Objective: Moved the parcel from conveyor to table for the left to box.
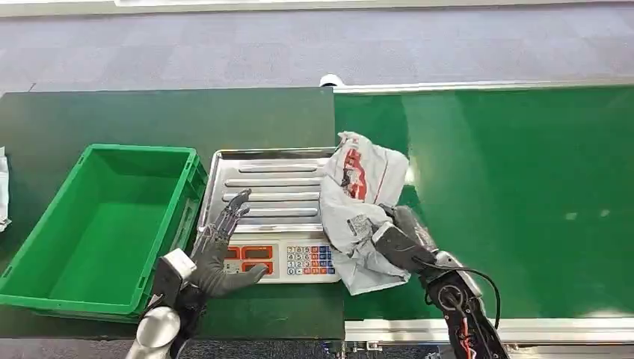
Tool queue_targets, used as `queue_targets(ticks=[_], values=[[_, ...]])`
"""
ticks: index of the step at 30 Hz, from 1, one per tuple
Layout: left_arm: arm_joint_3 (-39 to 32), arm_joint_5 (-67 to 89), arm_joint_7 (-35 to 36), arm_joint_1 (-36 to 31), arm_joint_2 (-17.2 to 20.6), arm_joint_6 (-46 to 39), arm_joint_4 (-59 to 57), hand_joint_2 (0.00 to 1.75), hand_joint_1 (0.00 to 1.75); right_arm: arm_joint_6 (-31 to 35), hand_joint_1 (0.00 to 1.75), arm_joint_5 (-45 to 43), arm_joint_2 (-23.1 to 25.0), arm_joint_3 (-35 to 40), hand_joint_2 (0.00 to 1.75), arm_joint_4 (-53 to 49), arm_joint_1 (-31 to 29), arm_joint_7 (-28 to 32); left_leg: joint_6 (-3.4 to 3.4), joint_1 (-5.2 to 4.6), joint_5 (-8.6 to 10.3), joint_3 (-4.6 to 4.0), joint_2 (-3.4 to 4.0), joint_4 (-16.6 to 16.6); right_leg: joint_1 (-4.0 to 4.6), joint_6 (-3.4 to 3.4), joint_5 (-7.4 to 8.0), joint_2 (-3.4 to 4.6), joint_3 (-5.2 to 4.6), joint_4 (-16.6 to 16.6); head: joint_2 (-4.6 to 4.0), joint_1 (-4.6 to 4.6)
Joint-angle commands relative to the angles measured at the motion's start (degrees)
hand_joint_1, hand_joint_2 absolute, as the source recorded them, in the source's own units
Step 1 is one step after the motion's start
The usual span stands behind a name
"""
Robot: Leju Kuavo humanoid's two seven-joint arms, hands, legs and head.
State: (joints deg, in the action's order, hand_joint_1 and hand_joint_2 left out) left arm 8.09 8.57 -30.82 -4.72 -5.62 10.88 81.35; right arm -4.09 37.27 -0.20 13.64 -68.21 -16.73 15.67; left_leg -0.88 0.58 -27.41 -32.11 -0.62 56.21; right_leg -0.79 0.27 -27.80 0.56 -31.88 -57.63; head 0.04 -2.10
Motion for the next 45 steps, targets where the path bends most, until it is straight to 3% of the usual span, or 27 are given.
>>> queue_targets(ticks=[1, 3, 6, 17, 21, 25, 27, 31, 36, 39, 44, 45], values=[[0.57, -0.24, 0.50, 0.71, 0.81, -0.58, -1.86, 1.75, 0.00, 0.80, 1.75, 0.39, -2.87, 5.72, 1.75, 9.18, -4.06, 2.84, 0.04, 0.03, 0.02, 0.12, 0.14, -0.09, 0.05, -0.02, 0.08, 0.05, 0.12, 0.15, 0.00, -0.02], [0.54, -0.27, 0.46, 0.92, 0.86, -0.59, -1.50, 1.75, 0.00, 2.00, 1.75, -0.86, -3.16, 6.06, 1.75, 5.54, -3.03, 8.62, 0.04, 0.03, 0.01, 0.09, 0.13, -0.06, 0.05, -0.02, 0.06, 0.02, 0.09, 0.12, 0.00, -0.02], [0.87, -0.40, 0.34, 0.40, 0.97, -0.56, -2.12, 1.75, 0.00, 1.68, 1.75, -2.27, -3.66, 6.44, 1.75, -1.27, -0.50, 12.74, 0.04, 0.02, 0.00, 0.03, 0.05, -0.02, 0.03, -0.03, 0.02, -0.05, 0.05, 0.06, 0.00, 0.00], [1.18, -0.73, -0.04, -0.21, 1.06, -0.37, -2.59, 1.75, 0.00, 7.29, 1.75, -4.64, -2.56, 3.87, 1.75, -11.32, 3.28, 16.94, 0.05, 0.04, 0.03, -0.01, 0.00, -0.03, 0.06, -0.04, 0.04, -0.13, 0.03, 0.10, 0.00, -0.02], [1.22, -0.78, -0.06, -0.30, 1.13, -0.35, -2.72, 1.75, 0.00, 8.79, 1.75, 0.11, -2.40, 4.59, 1.75, -5.97, 1.07, 10.74, 0.03, 0.01, 0.03, 0.02, 0.03, -0.03, 0.03, -0.03, 0.03, -0.07, 0.02, 0.06, 0.00, 0.00], [1.62, -0.85, -0.16, -1.63, 0.78, -0.10, -3.91, 1.75, 0.00, 7.70, 1.75, -2.30, -1.17, 3.19, 1.75, 0.84, -2.21, 11.45, 0.02, 0.02, 0.03, 0.02, 0.08, -0.03, 0.03, -0.02, 0.06, 0.00, 0.00, 0.06, 0.00, 0.00], [2.38, -0.79, -0.26, -2.76, 0.68, 0.52, -4.74, 1.75, 0.00, 10.37, 1.75, 2.26, -1.51, 4.41, 1.75, 5.87, -6.00, 9.96, 0.03, 0.02, 0.05, 0.03, 0.11, -0.04, 0.04, -0.03, 0.08, 0.02, 0.01, 0.08, 0.00, -0.02], [3.48, -0.99, -0.39, -3.98, 0.18, 1.43, -6.04, 1.75, 0.00, 9.44, 1.75, 4.07, -1.48, 5.19, 1.75, 12.29, -12.25, 9.69, 0.03, 0.00, 0.05, 0.02, 0.17, -0.01, 0.02, -0.01, 0.10, 0.09, -0.02, 0.04, 0.00, -0.02], [4.62, -2.12, -1.22, -6.32, 0.49, 2.53, -10.10, 1.75, 0.00, 6.12, 1.75, 2.41, -1.04, 7.73, 1.75, 21.84, -21.32, 15.10, 0.05, -0.02, 0.07, 0.00, 0.22, 0.01, 0.00, -0.02, 0.13, 0.11, -0.06, 0.02, 0.00, 0.00], [5.06, -2.45, -1.57, -7.13, 0.52, 2.87, -10.60, 1.75, 0.00, 5.04, 1.75, 1.94, 0.59, 8.72, 1.75, 25.42, -24.57, 15.38, 0.05, 0.04, 0.10, 0.01, 0.27, 0.01, 0.06, -0.06, 0.19, 0.11, -0.05, 0.07, 0.00, -0.04], [6.06, -3.12, -1.33, -9.00, -0.02, 4.03, -11.94, 1.75, 0.00, 3.50, 1.75, 0.27, 4.12, 8.95, 1.75, 29.90, -26.88, 15.87, 0.02, 0.01, 0.05, 0.06, 0.23, 0.00, 0.03, -0.05, 0.11, 0.12, -0.02, 0.01, 0.00, 0.00], [6.93, -3.28, -1.09, -9.98, -0.07, 4.79, -13.11, 1.75, 0.00, 0.27, 1.75, -2.61, 5.18, 8.18, 1.75, 32.22, -27.21, 17.53, 0.03, 0.01, 0.05, 0.03, 0.13, 0.02, 0.02, -0.03, 0.08, 0.03, -0.01, 0.00, 0.00, 0.00]])
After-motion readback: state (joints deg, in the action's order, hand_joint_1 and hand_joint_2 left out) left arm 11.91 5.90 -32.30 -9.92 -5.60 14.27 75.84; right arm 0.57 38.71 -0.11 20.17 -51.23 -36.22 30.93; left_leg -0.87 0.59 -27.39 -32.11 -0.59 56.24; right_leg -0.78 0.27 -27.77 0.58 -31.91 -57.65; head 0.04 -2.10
